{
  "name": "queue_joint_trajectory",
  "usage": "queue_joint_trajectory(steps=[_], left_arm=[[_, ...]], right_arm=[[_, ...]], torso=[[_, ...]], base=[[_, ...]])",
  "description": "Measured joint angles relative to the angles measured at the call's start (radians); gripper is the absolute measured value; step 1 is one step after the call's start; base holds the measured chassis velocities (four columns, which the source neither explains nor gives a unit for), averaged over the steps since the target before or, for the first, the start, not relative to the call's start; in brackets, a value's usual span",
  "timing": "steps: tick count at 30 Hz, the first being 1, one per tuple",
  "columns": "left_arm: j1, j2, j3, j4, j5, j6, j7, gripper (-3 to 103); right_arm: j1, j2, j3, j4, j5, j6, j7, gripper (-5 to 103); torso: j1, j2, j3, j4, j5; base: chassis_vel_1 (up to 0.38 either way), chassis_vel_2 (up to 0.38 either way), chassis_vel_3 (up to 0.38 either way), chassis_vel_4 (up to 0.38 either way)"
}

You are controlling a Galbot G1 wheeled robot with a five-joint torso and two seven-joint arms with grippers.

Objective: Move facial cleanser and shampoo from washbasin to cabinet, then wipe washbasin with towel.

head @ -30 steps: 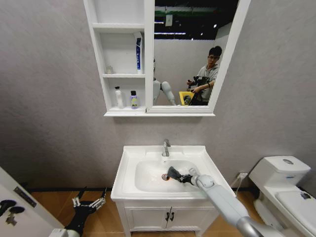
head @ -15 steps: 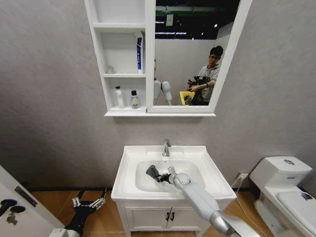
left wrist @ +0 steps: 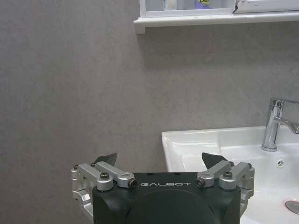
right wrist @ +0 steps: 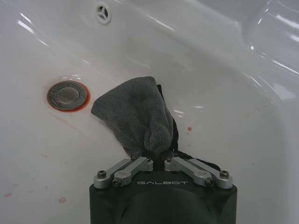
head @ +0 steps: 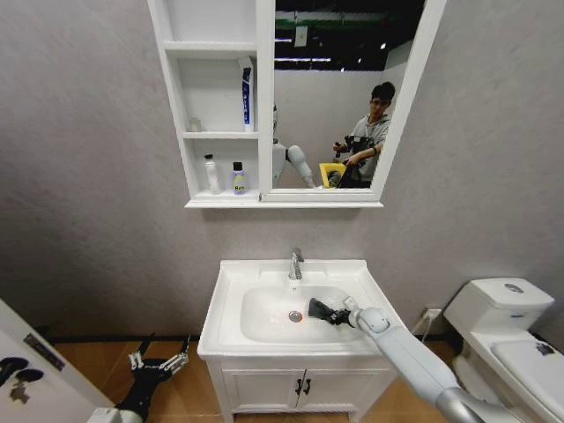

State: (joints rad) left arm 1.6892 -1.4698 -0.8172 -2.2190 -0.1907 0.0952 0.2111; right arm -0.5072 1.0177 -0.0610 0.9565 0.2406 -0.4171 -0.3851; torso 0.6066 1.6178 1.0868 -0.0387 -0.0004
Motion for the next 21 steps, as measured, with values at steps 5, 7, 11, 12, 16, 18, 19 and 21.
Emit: queue_joint_trajectory(steps=[5,7,11,12,16,18,19,21], left_arm=[[0.0,0.0,0.0,0.0,0.0,0.0,0.0,100],[0.0,0.0,0.0,0.0,0.0,0.0,0.0,100],[0.0,0.0,0.0,0.0,0.0,0.0,0.0,100],[0.0,0.0,0.0,0.0,0.0,0.0,0.0,100],[0.0,0.0,0.0,0.0,0.0,0.0,0.0,100],[0.0,0.0,0.0,0.0,0.0,0.0,0.0,100],[0.0,0.0,0.0,0.0,0.0,0.0,0.0,100],[0.0,0.0,0.0,0.0,0.0,0.0,0.0,100]], right_arm=[[0.031,0.179,-0.04,-0.068,0.022,0.033,0.019,5],[0.047,0.25,-0.052,-0.108,0.059,0.065,0.029,5],[0.055,0.287,-0.063,-0.122,0.139,0.068,0.054,5],[0.053,0.284,-0.063,-0.112,0.154,0.049,0.067,5],[0.048,0.264,-0.053,-0.104,0.142,0.021,0.083,5],[0.047,0.216,-0.019,-0.124,0.043,0.032,0.084,5],[0.047,0.216,-0.019,-0.124,0.043,0.032,0.084,5],[0.049,0.173,0.013,-0.142,-0.041,0.063,0.079,5]], torso=[[0.0,0.0,0.0,0.0006,0.0006],[0.0,0.0,0.0,0.001,0.0004],[0.0,0.0,0.0,0.0009,0.0004],[0.0,0.0,0.0,0.0006,0.0002],[0.0,0.0,0.0,0.0008,0.0006],[0.0,0.0,0.0,0.0005,0.0005],[0.0,0.0,0.0,0.0005,0.0005],[0.0,0.0,0.0,0.0005,0.0007]], base=[[0.0,0.0,0.0,0.0],[0.0,0.0,0.0,0.0],[0.0,0.0,0.0,0.0],[0.0,0.0,0.0,0.0],[0.0,0.0,0.0,0.0],[0.0,0.0,0.0,0.0],[0.0,0.0,0.0,0.0],[0.0,0.0,0.0,0.0]])
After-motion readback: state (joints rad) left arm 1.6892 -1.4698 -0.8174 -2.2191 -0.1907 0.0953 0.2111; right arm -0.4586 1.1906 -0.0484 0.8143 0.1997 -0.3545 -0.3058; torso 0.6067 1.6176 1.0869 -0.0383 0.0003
